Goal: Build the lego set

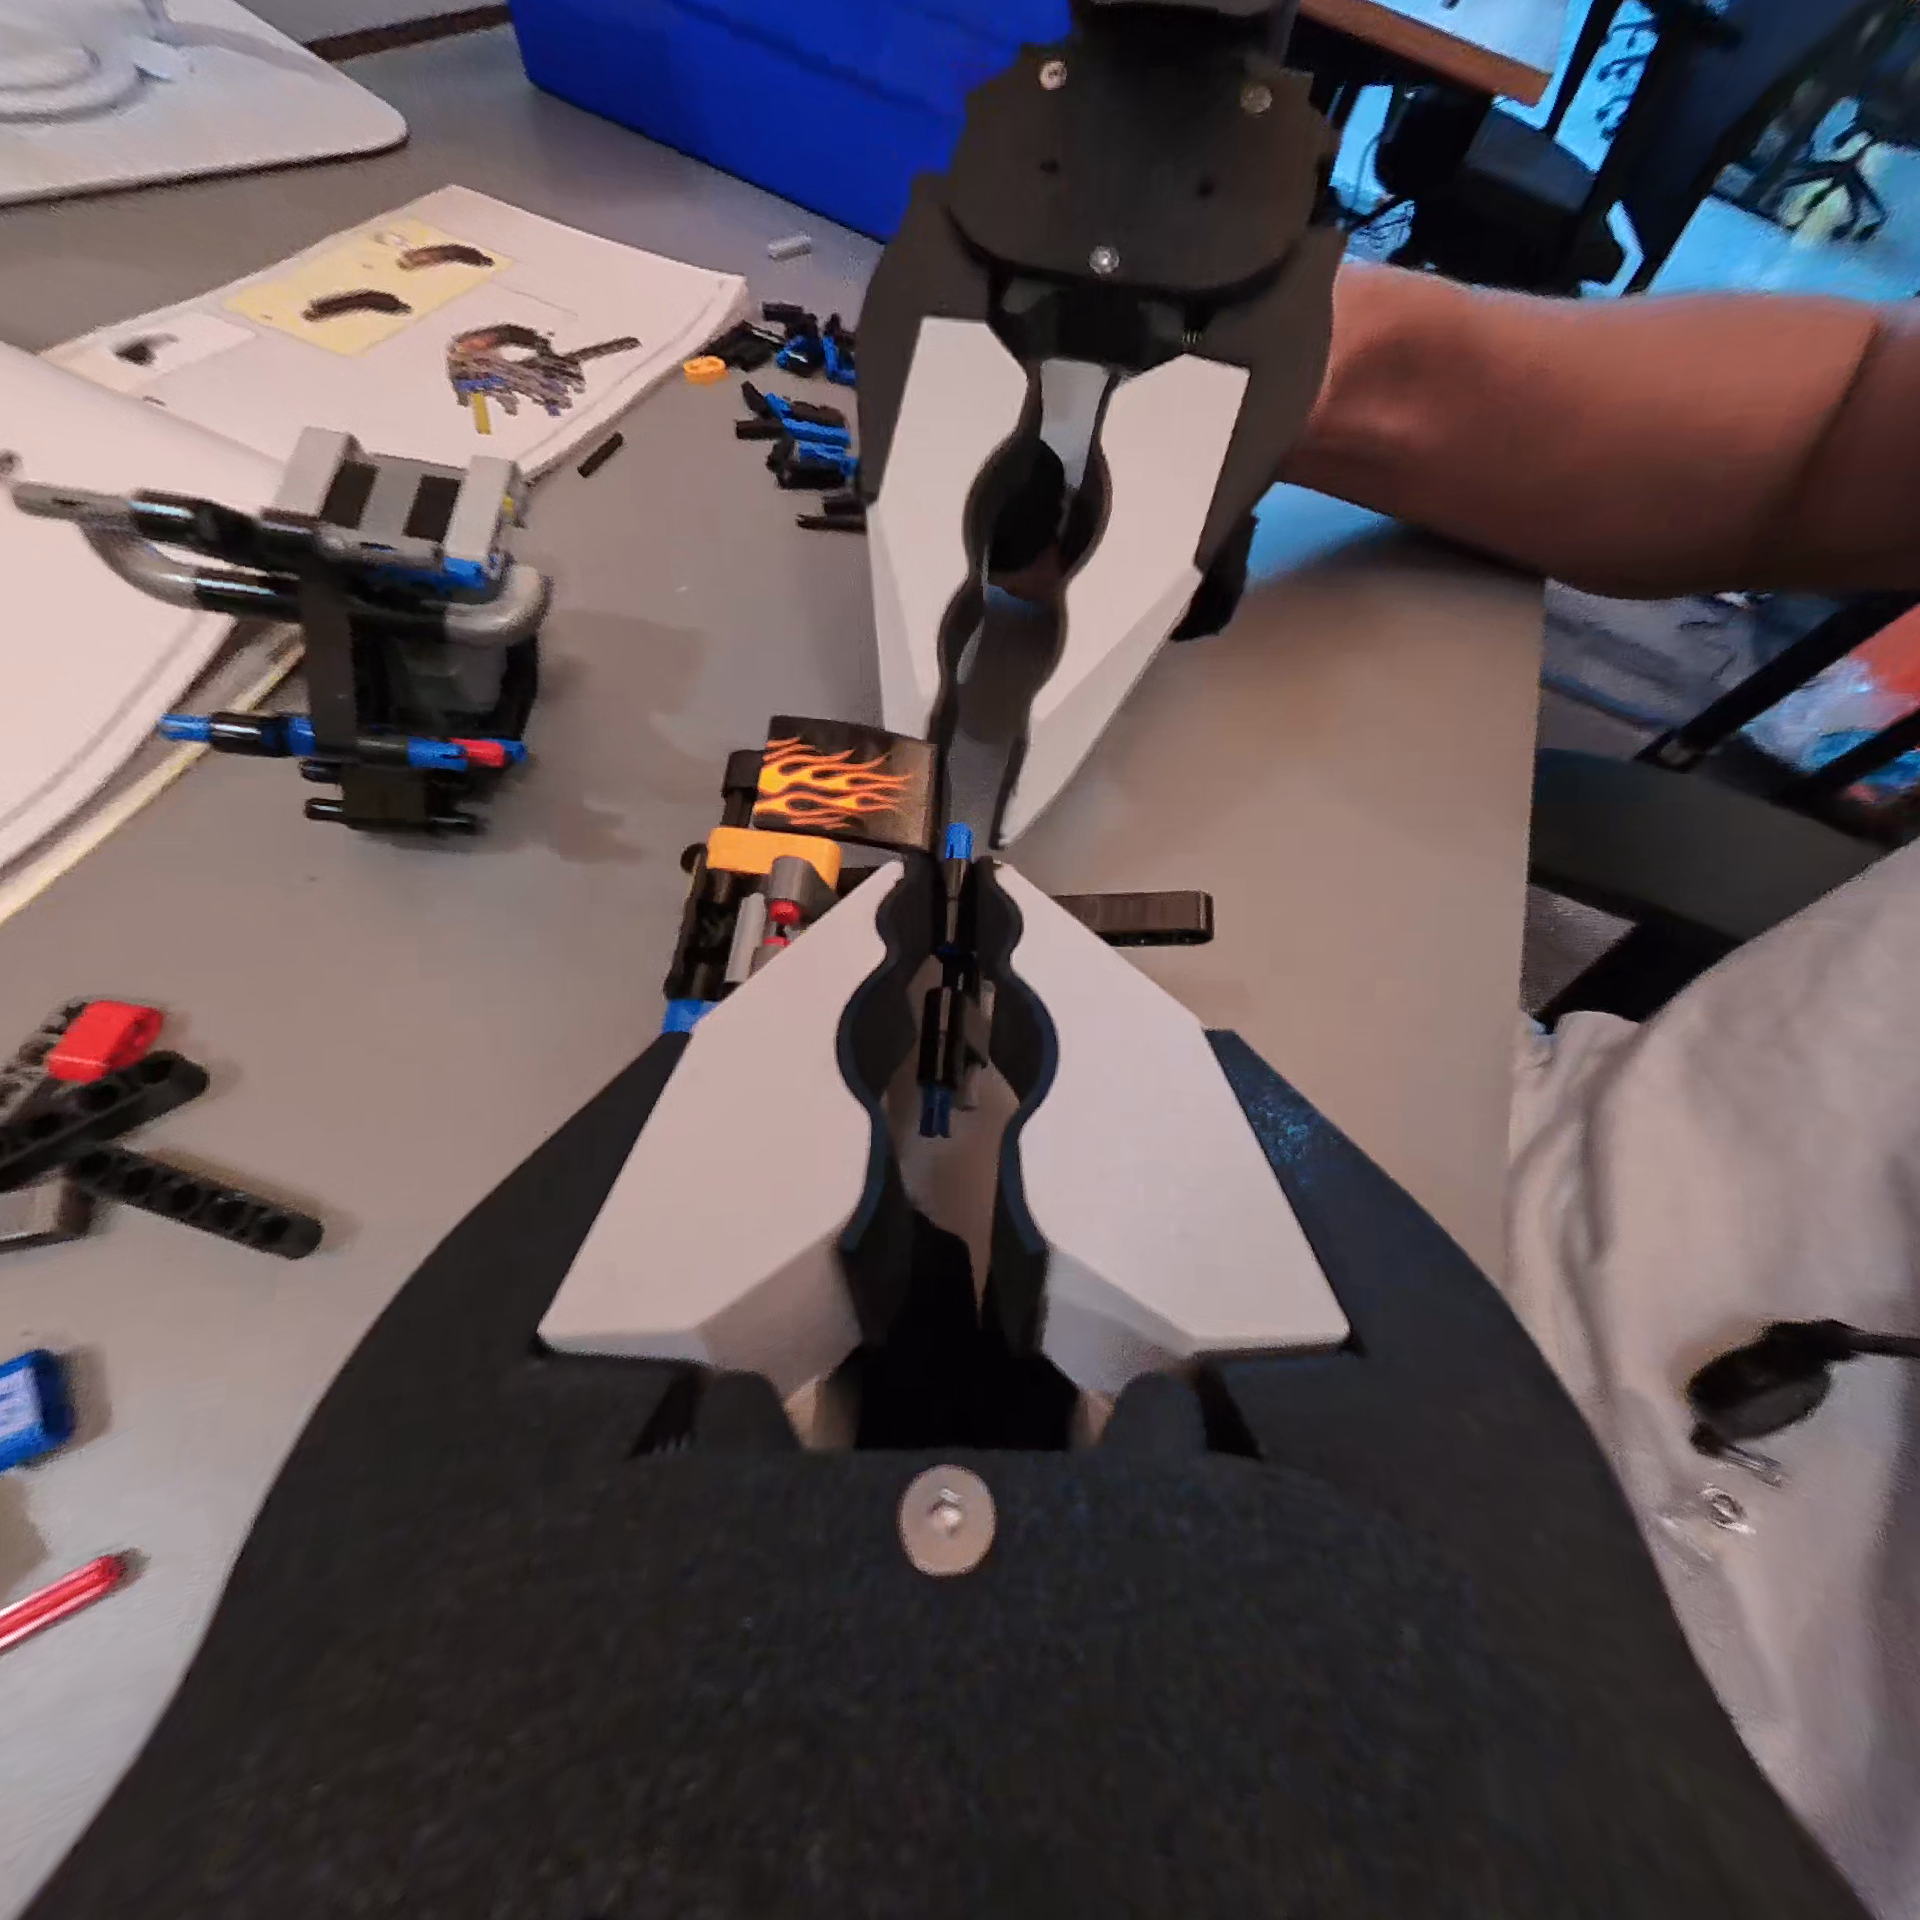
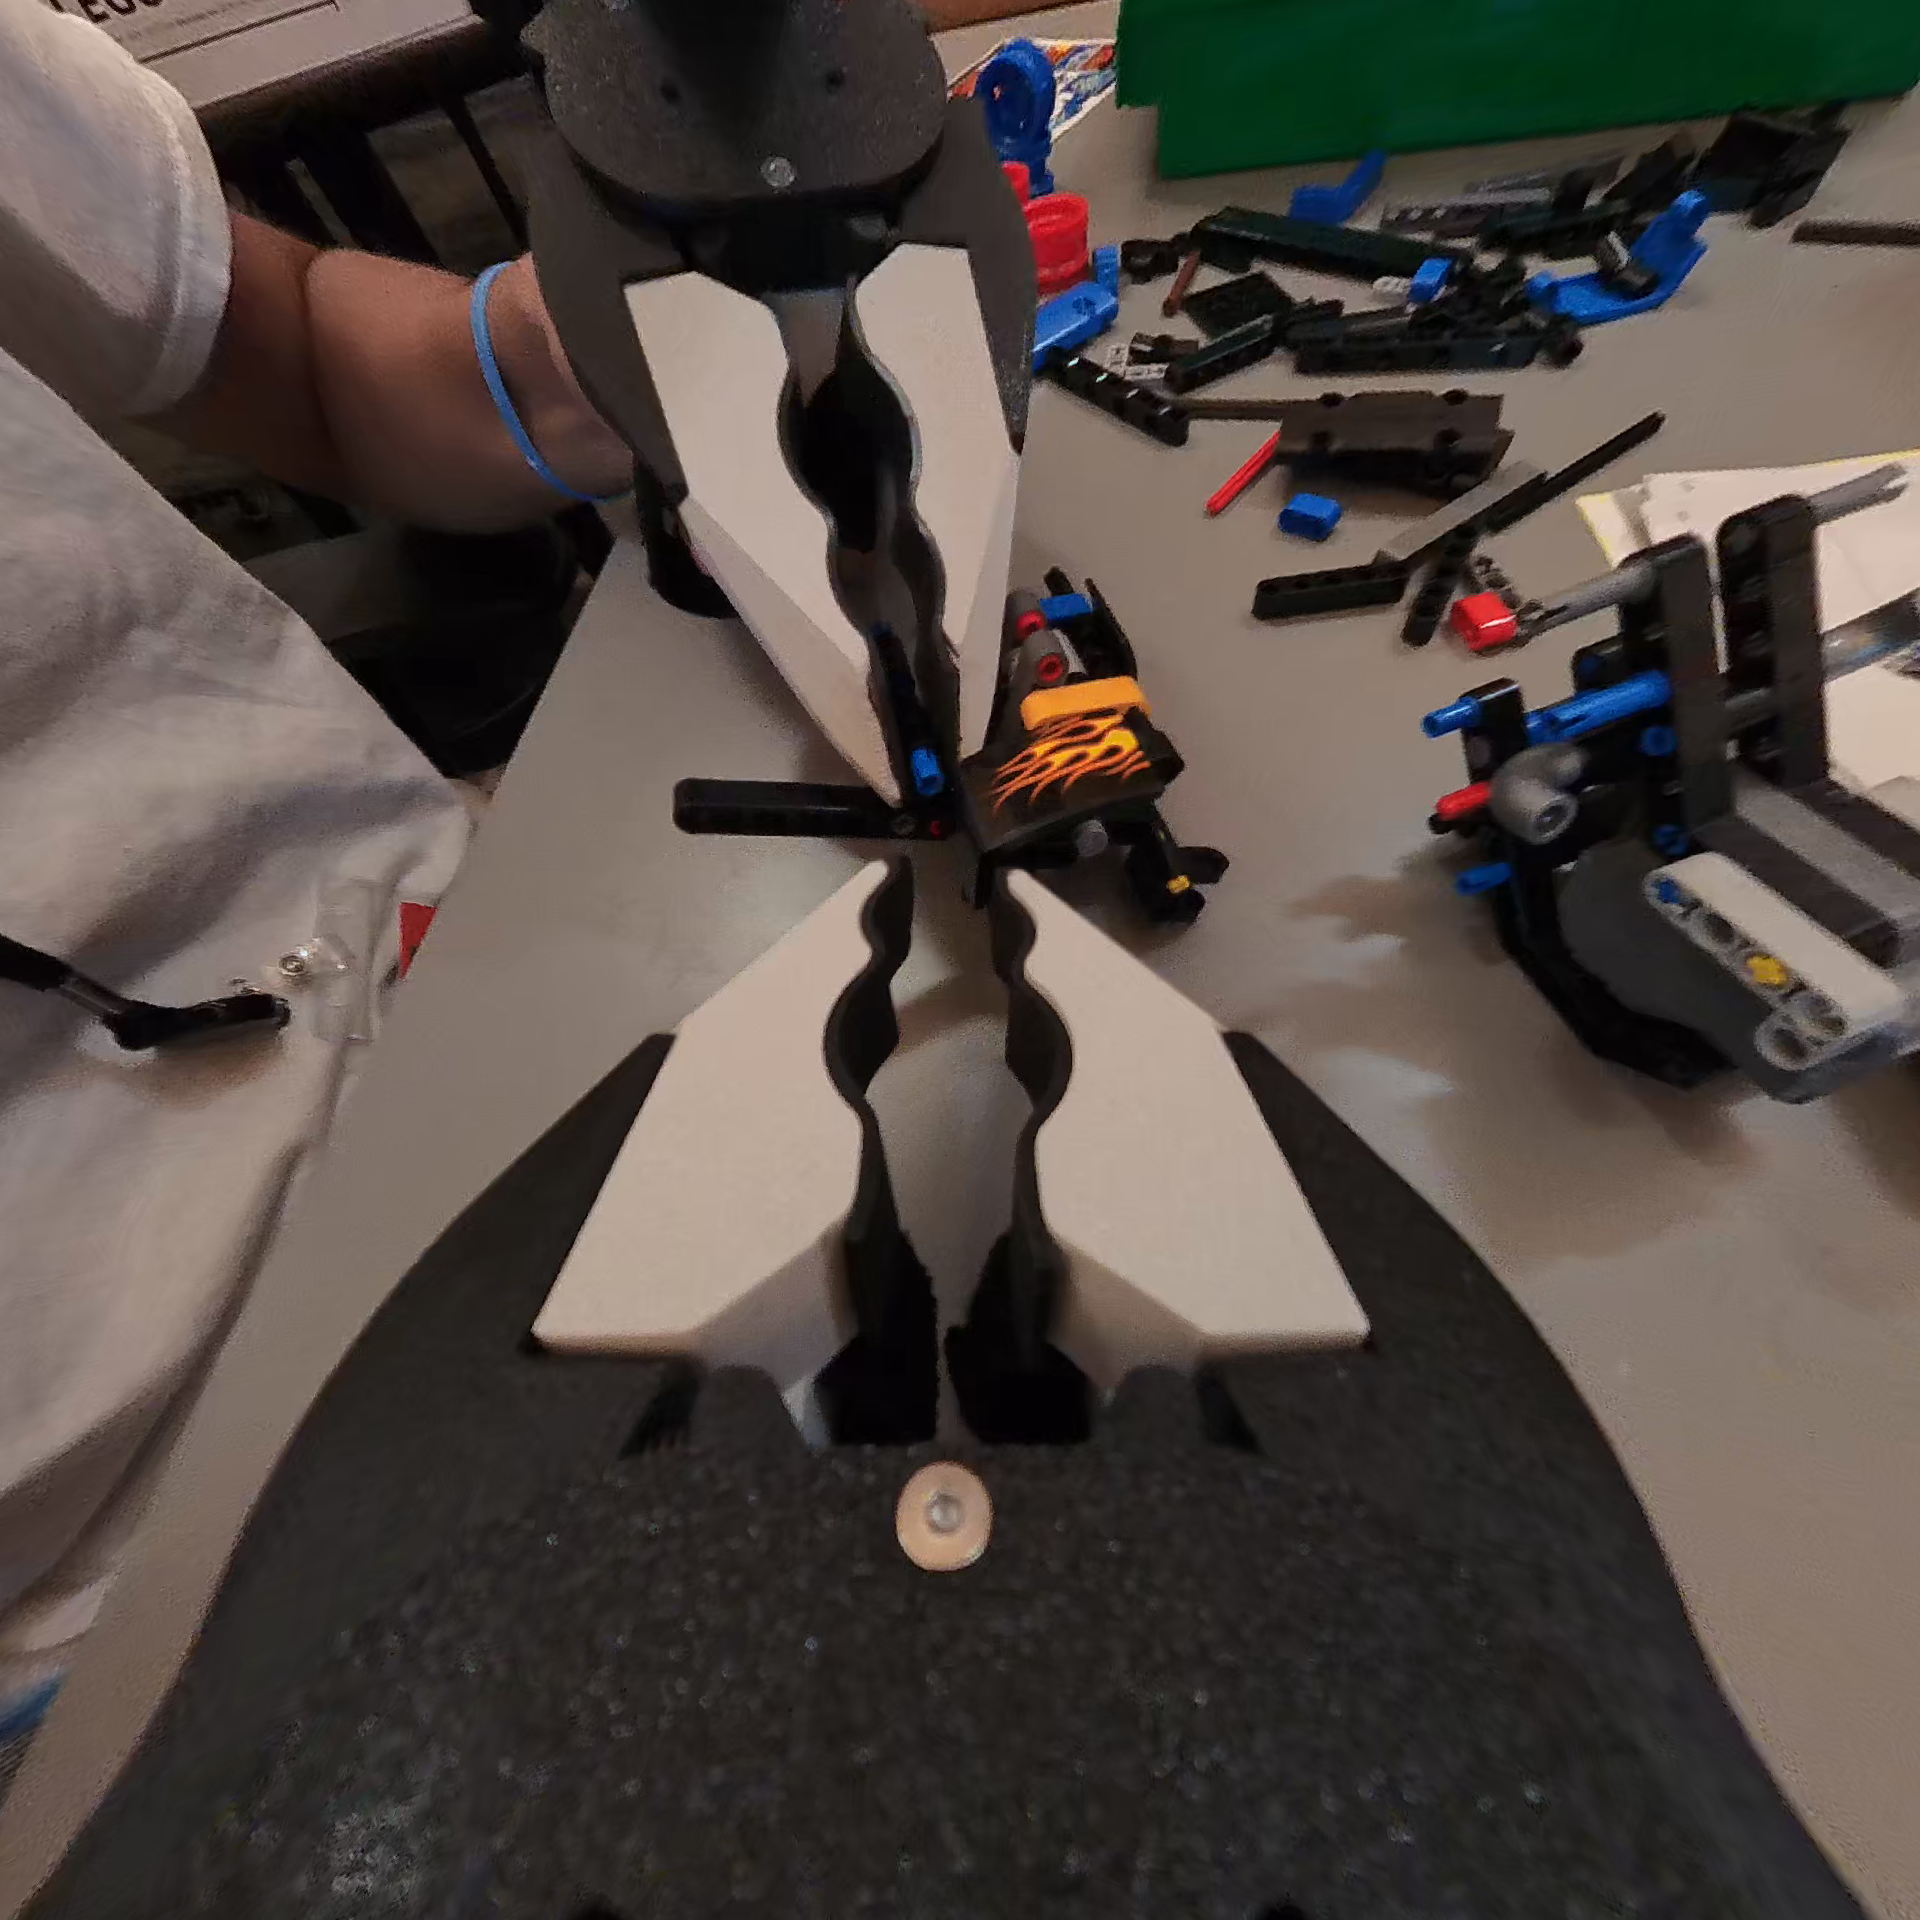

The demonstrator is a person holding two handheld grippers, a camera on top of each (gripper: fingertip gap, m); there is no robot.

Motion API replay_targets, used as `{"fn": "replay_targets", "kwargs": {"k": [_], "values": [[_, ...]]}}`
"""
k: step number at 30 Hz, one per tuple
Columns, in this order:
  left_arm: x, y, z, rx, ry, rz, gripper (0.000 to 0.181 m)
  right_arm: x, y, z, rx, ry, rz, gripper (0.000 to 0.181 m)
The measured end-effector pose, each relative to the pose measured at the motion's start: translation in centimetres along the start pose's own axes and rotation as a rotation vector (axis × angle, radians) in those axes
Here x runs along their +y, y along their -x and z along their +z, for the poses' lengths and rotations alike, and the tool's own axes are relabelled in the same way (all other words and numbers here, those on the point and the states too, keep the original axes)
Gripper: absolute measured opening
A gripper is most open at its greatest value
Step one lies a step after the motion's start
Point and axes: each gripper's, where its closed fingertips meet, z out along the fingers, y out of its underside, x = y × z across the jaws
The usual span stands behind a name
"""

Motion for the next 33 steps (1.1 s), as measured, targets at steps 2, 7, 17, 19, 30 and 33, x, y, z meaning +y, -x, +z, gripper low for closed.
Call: {"fn": "replay_targets", "kwargs": {"k": [2, 7, 17, 19, 30, 33], "values": [[0.0, -0.4, 0.0, 0.032, -0.002, -0.042, 0.005, 0.0, 0.3, 0.0, -0.014, -0.005, 0.007, 0.013], [-0.2, -0.7, -0.2, 0.129, -0.024, -0.213, 0.005, -0.5, 0.5, 0.0, -0.067, -0.041, 0.128, 0.004], [-0.3, -1.2, -0.6, 0.149, -0.057, -0.244, 0.009, -2.0, 0.9, -0.9, -0.331, -0.175, 0.589, 0.001], [-0.3, -1.4, -0.8, 0.157, -0.06, -0.245, 0.009, -2.1, 1.0, -1.0, -0.341, -0.187, 0.6, 0.0], [0.4, -1.2, 0.0, 0.131, 0.002, -0.219, 0.005, -2.6, 0.7, -1.2, -0.382, -0.215, 0.699, 0.0], [0.2, -1.2, -0.2, 0.162, -0.011, -0.247, 0.005, -2.5, 0.7, -1.1, -0.379, -0.211, 0.687, 0.0]]}}
